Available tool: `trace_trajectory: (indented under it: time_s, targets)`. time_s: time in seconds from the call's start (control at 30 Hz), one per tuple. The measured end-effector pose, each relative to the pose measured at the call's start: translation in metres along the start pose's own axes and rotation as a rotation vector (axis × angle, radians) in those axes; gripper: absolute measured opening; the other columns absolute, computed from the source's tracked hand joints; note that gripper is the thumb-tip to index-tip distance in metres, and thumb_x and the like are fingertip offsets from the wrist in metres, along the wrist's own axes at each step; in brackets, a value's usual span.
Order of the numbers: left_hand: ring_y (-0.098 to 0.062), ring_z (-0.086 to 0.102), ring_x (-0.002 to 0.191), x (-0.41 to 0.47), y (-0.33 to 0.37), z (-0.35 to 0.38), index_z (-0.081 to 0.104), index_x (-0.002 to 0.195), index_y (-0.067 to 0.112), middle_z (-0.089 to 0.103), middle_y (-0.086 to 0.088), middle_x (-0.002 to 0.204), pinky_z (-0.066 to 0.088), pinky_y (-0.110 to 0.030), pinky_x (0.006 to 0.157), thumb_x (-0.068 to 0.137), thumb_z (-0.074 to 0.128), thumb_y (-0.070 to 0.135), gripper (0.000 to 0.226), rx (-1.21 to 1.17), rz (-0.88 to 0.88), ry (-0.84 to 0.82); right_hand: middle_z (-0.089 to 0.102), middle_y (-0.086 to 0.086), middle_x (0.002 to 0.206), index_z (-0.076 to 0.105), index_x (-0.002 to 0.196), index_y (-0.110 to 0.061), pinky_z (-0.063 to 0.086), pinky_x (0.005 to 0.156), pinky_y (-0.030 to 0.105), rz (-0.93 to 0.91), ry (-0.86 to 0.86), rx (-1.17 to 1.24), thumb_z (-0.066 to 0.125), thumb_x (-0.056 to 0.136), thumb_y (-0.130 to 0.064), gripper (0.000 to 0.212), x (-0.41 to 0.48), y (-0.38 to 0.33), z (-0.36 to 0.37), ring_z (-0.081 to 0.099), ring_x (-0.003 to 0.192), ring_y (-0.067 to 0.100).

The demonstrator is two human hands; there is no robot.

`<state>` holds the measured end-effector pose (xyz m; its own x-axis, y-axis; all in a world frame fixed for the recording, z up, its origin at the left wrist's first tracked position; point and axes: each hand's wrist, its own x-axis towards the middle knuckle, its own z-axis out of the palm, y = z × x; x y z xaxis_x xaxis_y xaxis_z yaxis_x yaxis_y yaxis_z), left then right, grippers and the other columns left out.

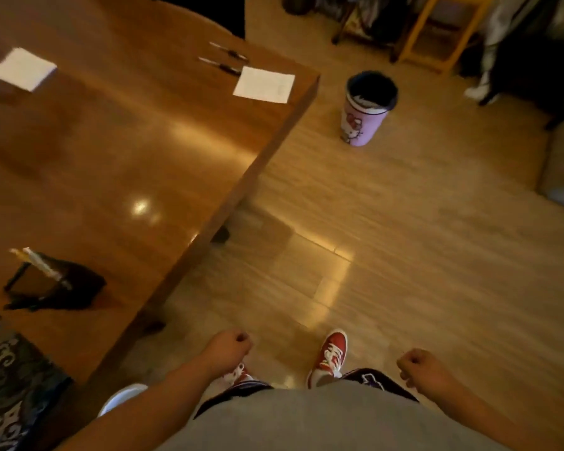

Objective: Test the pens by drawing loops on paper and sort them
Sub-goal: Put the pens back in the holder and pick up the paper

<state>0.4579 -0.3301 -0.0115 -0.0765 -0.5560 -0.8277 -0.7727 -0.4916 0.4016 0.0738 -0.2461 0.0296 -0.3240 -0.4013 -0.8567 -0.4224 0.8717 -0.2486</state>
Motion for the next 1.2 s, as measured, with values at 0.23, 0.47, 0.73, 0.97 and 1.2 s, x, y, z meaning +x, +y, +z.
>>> trace_trajectory:
  time_s: [0.23, 0.47, 0.73, 0.97, 1.2]
  targets:
    - [-0.017, 0.063, 0.087, 0.016, 0.084, 0.026, 0.065, 0.098, 0.017, 0.068, -0.004, 0.095, 0.048, -0.031, 0.077, 0.094, 0.055, 0.030, 0.017, 0.015, 0.044, -0.011, 0.069, 0.014, 0.077, 0.065, 0.079, -0.003, 0.043, 0.054, 0.027, -0.059, 0.003, -0.018, 0.061, 0.094, -0.017, 0.021, 0.049, 0.000, -0.083, 0.061, 0.062, 0.021]
    - [-0.014, 0.060, 0.073, 0.043, 0.097, 0.010, 0.061, 0.085, 0.010, 0.065, -0.006, 0.081, 0.049, -0.034, 0.071, 0.092, 0.057, 0.025, 0.017, 0.025, -0.037, 0.019, 0.069, 0.012, 0.080, 0.066, 0.080, -0.005, 0.045, 0.058, 0.028, -0.199, -0.007, 0.044, 0.061, 0.093, -0.016, 0.018, 0.090, -0.097, -0.130, 0.063, 0.066, 0.022]
    - [-0.014, 0.054, 0.067, 0.123, 0.155, -0.046, 0.058, 0.079, 0.011, 0.061, -0.006, 0.076, 0.044, -0.030, 0.066, 0.092, 0.056, 0.026, 0.020, 0.007, -0.072, 0.011, 0.069, 0.015, 0.086, 0.068, 0.088, -0.001, 0.052, 0.072, 0.039, -0.258, 0.015, 0.008, 0.060, 0.095, -0.016, 0.018, 0.149, -0.201, -0.187, 0.066, 0.078, 0.030]
    - [-0.023, 0.063, 0.090, 0.185, 0.278, -0.109, 0.063, 0.109, 0.007, 0.066, -0.013, 0.101, 0.049, -0.037, 0.077, 0.095, 0.056, 0.027, 0.025, 0.018, 0.020, 0.001, 0.069, 0.017, 0.085, 0.066, 0.085, -0.002, 0.046, 0.057, 0.027, -0.140, 0.065, -0.007, 0.059, 0.095, -0.013, 0.018, 0.181, -0.232, -0.242, 0.063, 0.070, 0.025]
    - [-0.021, 0.062, 0.094, 0.226, 0.388, -0.149, 0.063, 0.108, 0.010, 0.065, -0.010, 0.102, 0.044, -0.027, 0.073, 0.097, 0.053, 0.031, 0.025, 0.043, 0.164, 0.030, 0.062, 0.017, 0.070, 0.059, 0.071, -0.002, 0.042, 0.056, 0.029, 0.016, 0.039, 0.004, 0.059, 0.094, -0.009, 0.024, 0.224, -0.253, -0.297, 0.053, 0.058, 0.026]
